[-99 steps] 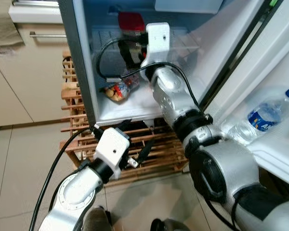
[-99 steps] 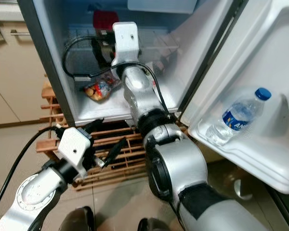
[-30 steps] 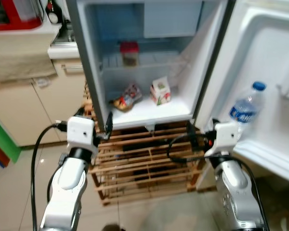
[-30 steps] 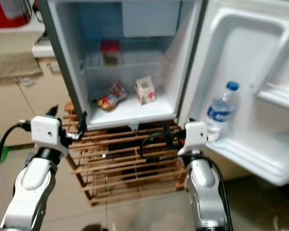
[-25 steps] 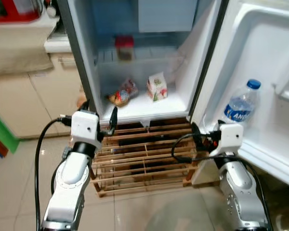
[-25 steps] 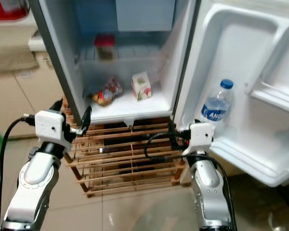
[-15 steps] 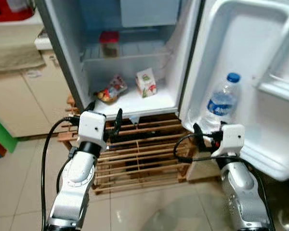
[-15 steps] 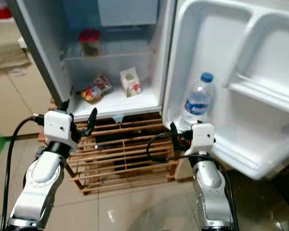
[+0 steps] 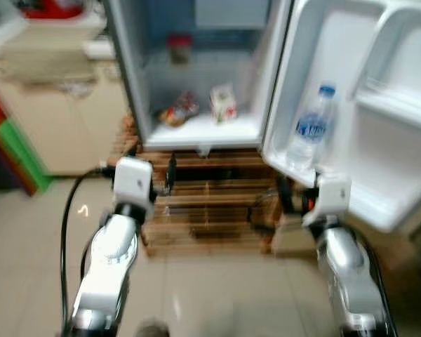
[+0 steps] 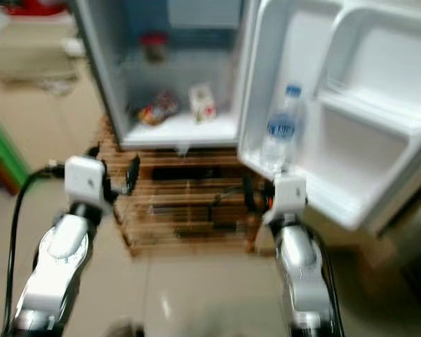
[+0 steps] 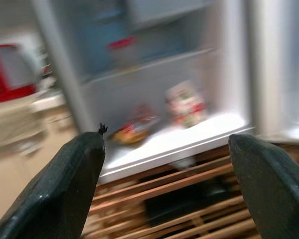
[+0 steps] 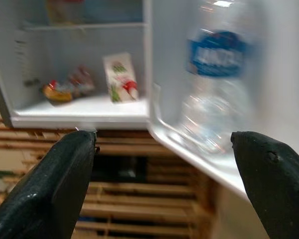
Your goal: Restocking fridge
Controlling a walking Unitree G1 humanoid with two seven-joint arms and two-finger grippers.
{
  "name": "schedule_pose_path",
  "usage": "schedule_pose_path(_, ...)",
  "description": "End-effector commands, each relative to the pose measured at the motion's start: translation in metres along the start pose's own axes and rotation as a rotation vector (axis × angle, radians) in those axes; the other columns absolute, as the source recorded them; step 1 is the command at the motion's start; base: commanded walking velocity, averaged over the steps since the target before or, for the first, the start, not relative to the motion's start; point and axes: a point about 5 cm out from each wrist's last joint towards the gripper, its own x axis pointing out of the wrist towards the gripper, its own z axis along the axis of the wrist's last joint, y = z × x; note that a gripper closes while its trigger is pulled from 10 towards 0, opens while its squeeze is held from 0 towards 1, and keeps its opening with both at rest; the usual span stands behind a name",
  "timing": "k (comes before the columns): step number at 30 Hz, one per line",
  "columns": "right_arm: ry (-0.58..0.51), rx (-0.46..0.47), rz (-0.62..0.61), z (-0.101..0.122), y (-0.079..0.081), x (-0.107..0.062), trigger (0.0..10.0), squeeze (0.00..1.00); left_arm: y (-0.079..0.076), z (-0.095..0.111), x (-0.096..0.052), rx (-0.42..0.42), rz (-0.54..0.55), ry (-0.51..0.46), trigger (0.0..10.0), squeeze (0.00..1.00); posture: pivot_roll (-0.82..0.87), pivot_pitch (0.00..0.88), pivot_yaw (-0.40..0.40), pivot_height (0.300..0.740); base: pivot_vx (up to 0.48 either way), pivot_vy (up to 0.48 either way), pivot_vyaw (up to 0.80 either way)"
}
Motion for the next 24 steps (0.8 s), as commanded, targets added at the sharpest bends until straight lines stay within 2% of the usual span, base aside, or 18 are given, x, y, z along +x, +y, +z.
schedule_pose_path(1, 0.002, 0.008, -0.002, 0.000, 0.000, 0.001, 10.0, 0.00, -0.001, 0.009, 0.005, -0.004, -0.032, -0.044, 10.0, 0.00, -0.04, 0.000, 0.035, 0.740, 0.000, -0.480, 0.00)
schedule_pose_path(5, 0.008, 0.008, 0.001, -0.002, -0.001, 0.000, 10.0, 0.00, -0.003, 0.010, 0.005, -0.007, -0.049, -0.052, 10.0, 0.00, -0.05, 0.000, 0.037, 0.740, 0.000, -0.464, 0.00)
schedule_pose_path(16, 0.035, 0.001, 0.032, -0.011, 0.000, -0.005, 10.0, 0.00, 0.002, 0.009, 0.009, -0.015, -0.029, -0.052, 10.0, 0.00, -0.05, 0.000, 0.041, 0.740, 0.282, -0.384, 0.00)
schedule_pose_path(18, 0.071, 0.002, 0.077, -0.019, 0.001, -0.013, 10.0, 0.00, 0.000, 0.009, 0.008, -0.014, -0.037, -0.054, 10.0, 0.00, -0.05, 0.000, 0.039, 0.740, 0.300, -0.371, 0.00)
schedule_pose_path(21, 0.194, -0.031, 0.151, -0.046, -0.001, -0.030, 10.0, 0.00, -0.001, 0.007, 0.008, -0.015, -0.043, -0.042, 10.0, 0.00, -0.05, 0.000, 0.036, 0.740, 0.250, -0.196, 0.00)
schedule_pose_path(23, 0.395, -0.069, 0.208, -0.079, -0.006, -0.049, 10.0, 0.00, 0.001, -0.005, 0.010, 0.028, -0.052, 0.029, 10.0, 0.00, -0.05, 0.000, 0.036, 0.740, 0.000, 0.000, 0.00)
schedule_pose_path(24, 0.526, -0.116, 0.227, -0.099, -0.010, -0.061, 10.0, 0.00, 0.003, -0.020, 0.013, 0.073, -0.066, 0.125, 10.0, 0.00, -0.05, 0.000, 0.035, 0.740, 0.000, 0.000, 0.00)
